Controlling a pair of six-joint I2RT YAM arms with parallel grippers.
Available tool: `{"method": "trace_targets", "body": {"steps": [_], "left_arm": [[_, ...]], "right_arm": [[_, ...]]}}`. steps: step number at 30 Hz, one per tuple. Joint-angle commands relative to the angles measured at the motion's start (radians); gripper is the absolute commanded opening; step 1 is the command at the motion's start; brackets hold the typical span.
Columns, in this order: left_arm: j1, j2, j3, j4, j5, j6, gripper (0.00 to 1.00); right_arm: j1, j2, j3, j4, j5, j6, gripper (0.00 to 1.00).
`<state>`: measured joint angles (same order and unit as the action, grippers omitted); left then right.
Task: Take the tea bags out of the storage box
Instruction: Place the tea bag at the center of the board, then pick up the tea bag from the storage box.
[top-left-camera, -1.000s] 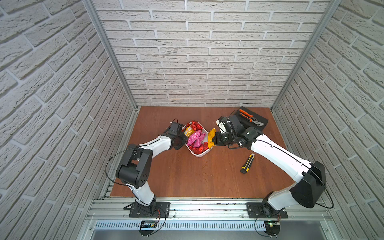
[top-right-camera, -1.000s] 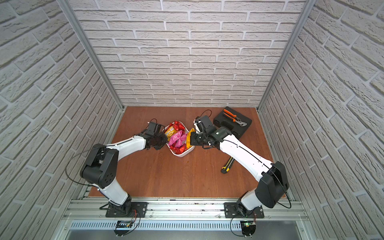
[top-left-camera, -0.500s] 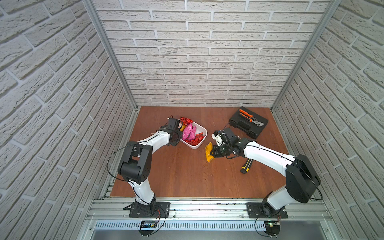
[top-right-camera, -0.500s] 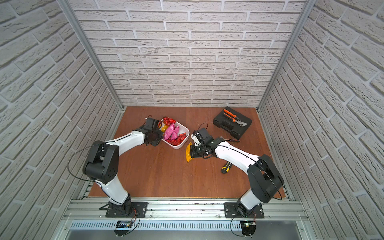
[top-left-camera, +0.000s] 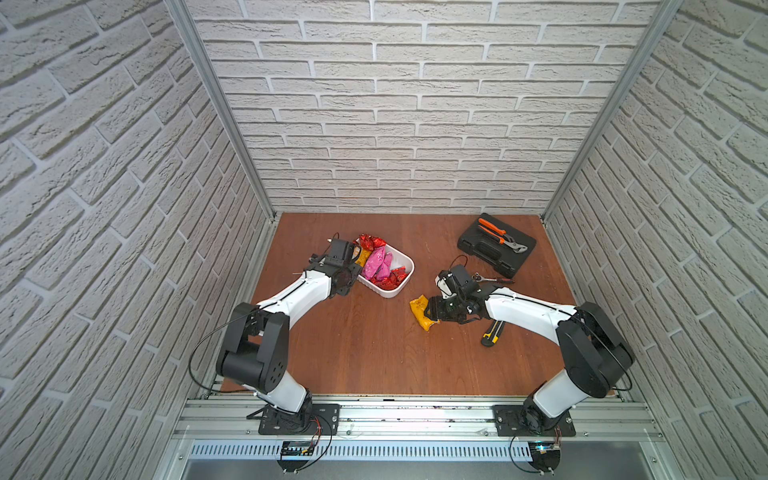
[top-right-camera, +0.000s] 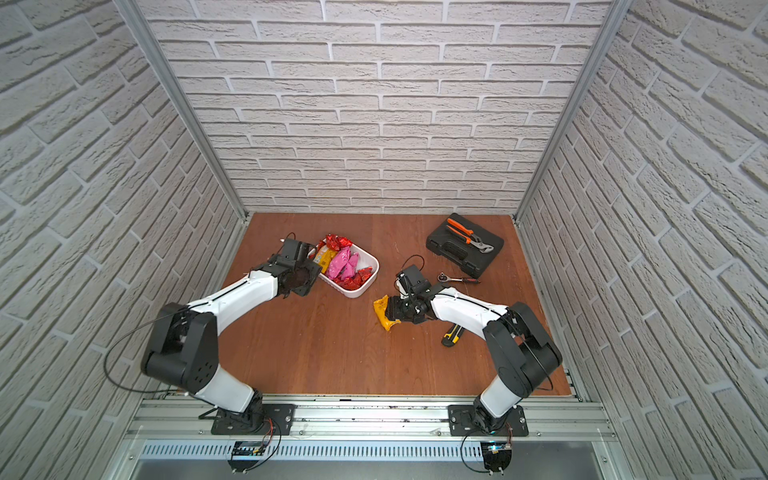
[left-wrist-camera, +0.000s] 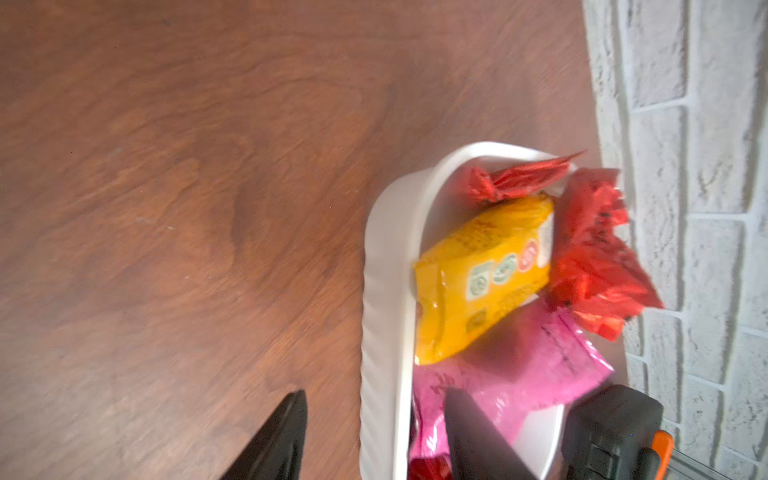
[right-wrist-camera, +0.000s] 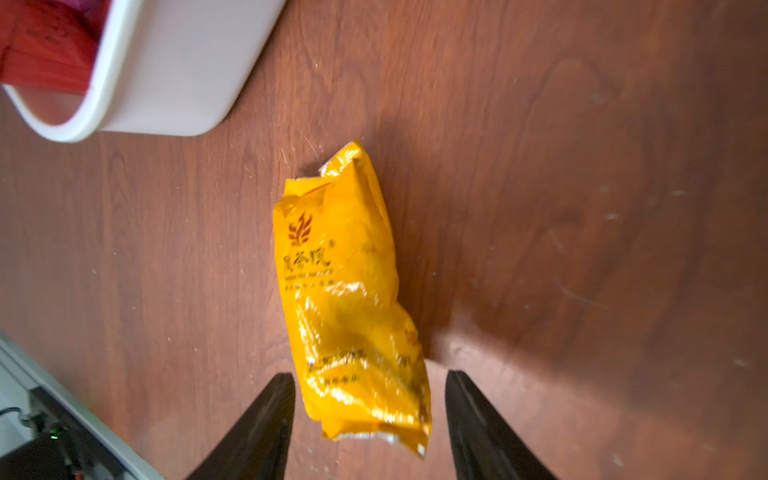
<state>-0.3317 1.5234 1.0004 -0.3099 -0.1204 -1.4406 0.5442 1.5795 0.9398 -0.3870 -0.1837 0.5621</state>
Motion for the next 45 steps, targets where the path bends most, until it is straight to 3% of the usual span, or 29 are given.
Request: {"method": "trace_targets", "body": {"steps": [1,8,11,15,24,27,30,35,45], "left_arm": [[-0.006,-0.086,-0.055,-0.001,-0.062,0.019,0.60],[0.028,-0.226,-0.178,0.026,-0.090,-0.006,0.61],[0.040,-0.275,-0.234,0.033,-0.098,-0.038,0.63],[0.047,-0.335,-0.292,0.026,-0.098,-0.070,0.63],[0.061,-0.438,-0.385,0.013,-0.091,-0.151,0.63],[0.065,-0.461,-0.392,-0.008,-0.093,-0.150,0.63],[0.067,-0.478,-0.402,-0.015,-0.094,-0.149,0.63],[0.068,-0.491,-0.407,-0.022,-0.090,-0.146,0.63],[0.069,-0.466,-0.385,0.006,-0.066,-0.096,0.63]], "right_arm": [[0.017,-0.047,0.072,-0.062,0.010,-0.221,0.64],[0.116,-0.008,0.178,0.020,-0.049,-0.856,0.63],[0.118,0.080,0.306,-0.005,-0.048,-0.966,0.63],[0.117,0.233,0.502,-0.094,-0.045,-1.004,0.60],[0.117,0.420,0.672,-0.086,-0.105,-0.983,0.51],[0.117,0.468,0.710,-0.089,-0.094,-0.978,0.40],[0.117,0.491,0.738,-0.090,-0.085,-0.967,0.23],[0.118,0.464,0.734,-0.080,-0.095,-0.953,0.04],[0.121,0.228,0.607,-0.097,-0.091,-0.959,0.03]]}}
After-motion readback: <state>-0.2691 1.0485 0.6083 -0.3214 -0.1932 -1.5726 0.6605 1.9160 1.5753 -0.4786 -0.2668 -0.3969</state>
